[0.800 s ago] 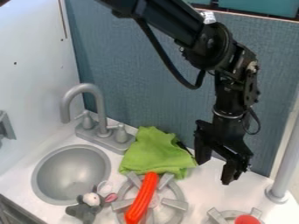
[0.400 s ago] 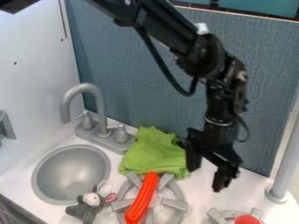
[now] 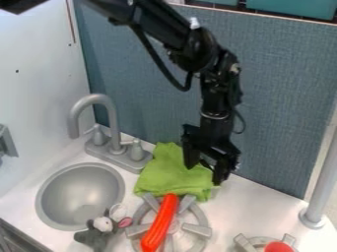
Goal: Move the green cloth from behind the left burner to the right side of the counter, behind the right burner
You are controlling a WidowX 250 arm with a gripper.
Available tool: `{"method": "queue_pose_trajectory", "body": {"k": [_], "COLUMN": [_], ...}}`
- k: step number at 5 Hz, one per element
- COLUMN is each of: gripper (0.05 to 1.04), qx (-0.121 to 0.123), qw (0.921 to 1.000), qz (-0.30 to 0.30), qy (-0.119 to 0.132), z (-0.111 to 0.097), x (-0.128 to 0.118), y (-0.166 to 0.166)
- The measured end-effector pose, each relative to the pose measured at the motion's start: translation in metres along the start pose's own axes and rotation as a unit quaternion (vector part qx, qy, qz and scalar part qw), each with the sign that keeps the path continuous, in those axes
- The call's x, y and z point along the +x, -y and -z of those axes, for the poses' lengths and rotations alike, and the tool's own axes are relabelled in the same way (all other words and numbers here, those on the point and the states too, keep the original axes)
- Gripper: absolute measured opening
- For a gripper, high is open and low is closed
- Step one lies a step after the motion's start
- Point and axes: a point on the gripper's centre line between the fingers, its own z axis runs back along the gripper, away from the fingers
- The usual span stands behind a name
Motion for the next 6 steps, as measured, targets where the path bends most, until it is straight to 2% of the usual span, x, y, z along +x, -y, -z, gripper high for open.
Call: {"method": "queue_pose_trajectory", "body": {"k": [1, 2, 3, 4, 5, 6], "gripper": [1.001, 1.001, 1.001, 1.001, 1.001, 1.001], "qx": [0.019, 0.036, 0.048, 0.055, 0.056, 0.053], "qw": [0.9977, 0.9936, 0.9909, 0.9887, 0.9873, 0.9857], "qz": [-0.064, -0.107, -0.124, -0.134, -0.138, -0.154], "qy": [-0.007, -0.011, -0.017, -0.038, -0.054, -0.043], "z": [0.014, 0.020, 0.023, 0.035, 0.059, 0.067], "x": [0.014, 0.019, 0.024, 0.028, 0.036, 0.047], "y": [-0.033, -0.055, -0.071, -0.082, -0.088, -0.089]}}
